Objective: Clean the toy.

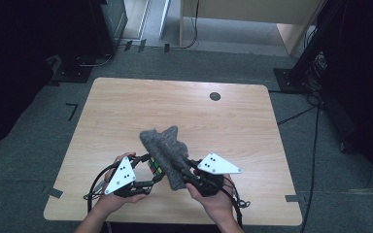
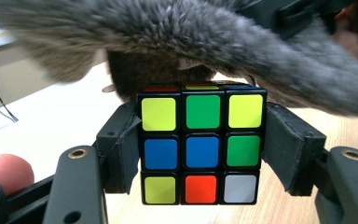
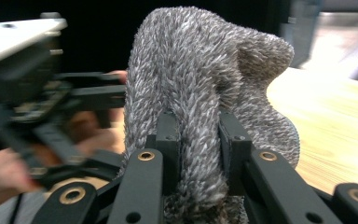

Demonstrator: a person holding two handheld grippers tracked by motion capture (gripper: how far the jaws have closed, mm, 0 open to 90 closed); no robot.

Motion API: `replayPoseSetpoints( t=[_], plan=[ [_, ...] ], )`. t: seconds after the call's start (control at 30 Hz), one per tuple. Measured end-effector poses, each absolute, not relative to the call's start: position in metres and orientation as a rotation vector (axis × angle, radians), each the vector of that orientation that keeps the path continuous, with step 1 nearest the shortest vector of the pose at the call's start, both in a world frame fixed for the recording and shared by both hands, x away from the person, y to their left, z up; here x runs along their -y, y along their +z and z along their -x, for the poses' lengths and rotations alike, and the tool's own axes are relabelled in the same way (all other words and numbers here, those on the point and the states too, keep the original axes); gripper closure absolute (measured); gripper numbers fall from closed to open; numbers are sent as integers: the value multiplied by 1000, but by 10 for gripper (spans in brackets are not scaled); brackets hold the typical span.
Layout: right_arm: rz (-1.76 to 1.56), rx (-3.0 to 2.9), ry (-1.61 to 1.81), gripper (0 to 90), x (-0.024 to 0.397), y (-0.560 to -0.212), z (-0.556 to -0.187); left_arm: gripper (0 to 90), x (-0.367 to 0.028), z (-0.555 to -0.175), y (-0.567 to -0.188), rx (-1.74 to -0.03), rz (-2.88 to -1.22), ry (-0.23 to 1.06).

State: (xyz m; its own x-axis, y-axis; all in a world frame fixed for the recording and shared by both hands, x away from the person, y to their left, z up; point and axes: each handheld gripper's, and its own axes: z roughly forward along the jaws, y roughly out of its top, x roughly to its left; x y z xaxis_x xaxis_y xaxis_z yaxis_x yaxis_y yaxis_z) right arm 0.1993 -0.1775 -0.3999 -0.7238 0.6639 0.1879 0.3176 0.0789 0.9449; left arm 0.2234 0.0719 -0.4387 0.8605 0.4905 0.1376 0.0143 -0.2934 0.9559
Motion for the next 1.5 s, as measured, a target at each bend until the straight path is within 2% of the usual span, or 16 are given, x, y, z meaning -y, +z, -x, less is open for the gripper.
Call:
replayPoseSetpoints(
  t=[0.17,0.23,0.5,0.87,0.97,1.2,1.5],
  plan=[
    [-928,-2105,1671,734,169,-401,-196,348,-71,-222,-437,-375,-1816,468],
    [-982,-2090,1682,733,176,-402,-201,348,-75,-223,-437,-380,-1786,425],
    [-1150,-2002,1649,735,201,-405,-213,348,-78,-224,-436,-379,-1768,418],
    [-917,-2089,1727,723,167,-398,-191,347,-73,-221,-437,-356,-1789,428],
    [-941,-2079,1755,723,171,-398,-194,348,-77,-223,-436,-373,-1767,399],
    [-1098,-2058,1621,713,190,-405,-210,348,-77,-224,-437,-376,-1777,422],
    [-985,-2077,1715,714,176,-392,-195,347,-76,-224,-440,-374,-1779,412]
  ],
)
